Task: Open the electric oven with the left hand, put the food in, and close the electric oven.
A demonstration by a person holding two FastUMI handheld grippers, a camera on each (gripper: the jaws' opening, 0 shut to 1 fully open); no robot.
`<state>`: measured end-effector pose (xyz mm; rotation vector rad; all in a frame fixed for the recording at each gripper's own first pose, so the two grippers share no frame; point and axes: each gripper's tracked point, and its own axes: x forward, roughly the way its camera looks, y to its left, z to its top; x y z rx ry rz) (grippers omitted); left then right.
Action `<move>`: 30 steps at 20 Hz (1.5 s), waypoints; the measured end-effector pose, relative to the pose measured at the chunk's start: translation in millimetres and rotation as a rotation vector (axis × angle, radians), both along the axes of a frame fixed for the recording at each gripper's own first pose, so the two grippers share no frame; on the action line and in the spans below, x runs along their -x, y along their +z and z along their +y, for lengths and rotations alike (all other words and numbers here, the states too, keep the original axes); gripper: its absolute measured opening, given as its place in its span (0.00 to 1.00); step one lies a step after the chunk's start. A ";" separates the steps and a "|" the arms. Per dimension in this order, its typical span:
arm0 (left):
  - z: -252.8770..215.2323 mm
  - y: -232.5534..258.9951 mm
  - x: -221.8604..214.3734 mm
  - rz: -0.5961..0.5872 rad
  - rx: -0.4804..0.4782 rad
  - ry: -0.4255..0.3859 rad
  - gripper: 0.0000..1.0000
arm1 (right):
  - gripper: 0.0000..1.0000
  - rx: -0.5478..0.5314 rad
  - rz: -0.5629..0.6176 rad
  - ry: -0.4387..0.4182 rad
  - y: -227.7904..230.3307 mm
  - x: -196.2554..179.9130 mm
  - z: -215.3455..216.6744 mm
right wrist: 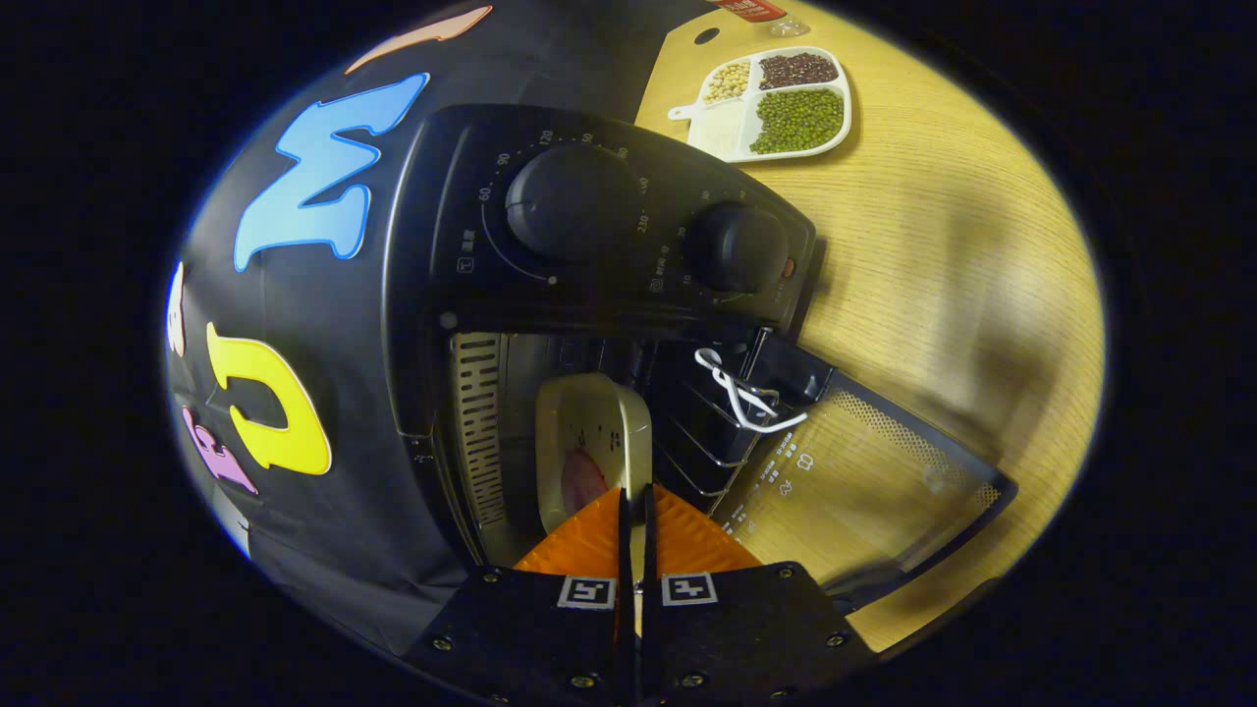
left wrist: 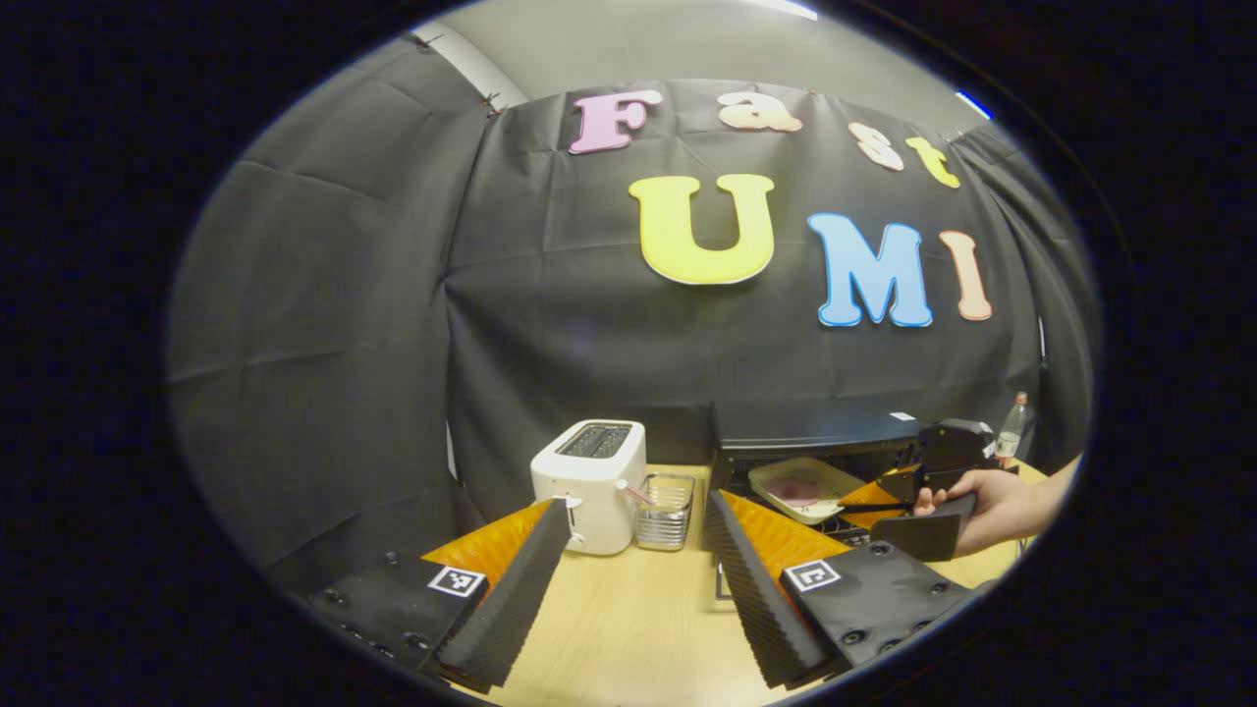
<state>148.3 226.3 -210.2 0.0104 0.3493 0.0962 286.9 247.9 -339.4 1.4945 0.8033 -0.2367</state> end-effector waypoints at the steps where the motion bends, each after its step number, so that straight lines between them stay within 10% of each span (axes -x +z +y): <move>1: -0.9 -0.7 0.5 0.003 -0.006 -0.006 0.99 | 0.03 -0.021 -0.016 -0.015 3.3 -1.2 3.4; 5: -7.6 -0.9 0.7 0.010 -0.011 -0.018 0.95 | 0.13 -0.093 -0.091 -0.009 20.1 0.6 10.9; 8: -18.4 0.2 0.0 0.009 -0.004 -0.034 0.99 | 1.00 -0.101 -0.119 0.045 33.0 14.8 11.3; 19: -85.5 -23.8 3.7 0.058 0.054 -0.118 0.99 | 0.97 0.090 -0.293 0.333 90.4 85.2 -13.3; 30: -178.7 -103.8 43.1 0.237 0.105 -0.251 0.95 | 0.97 0.572 -0.370 0.538 98.6 181.1 -116.2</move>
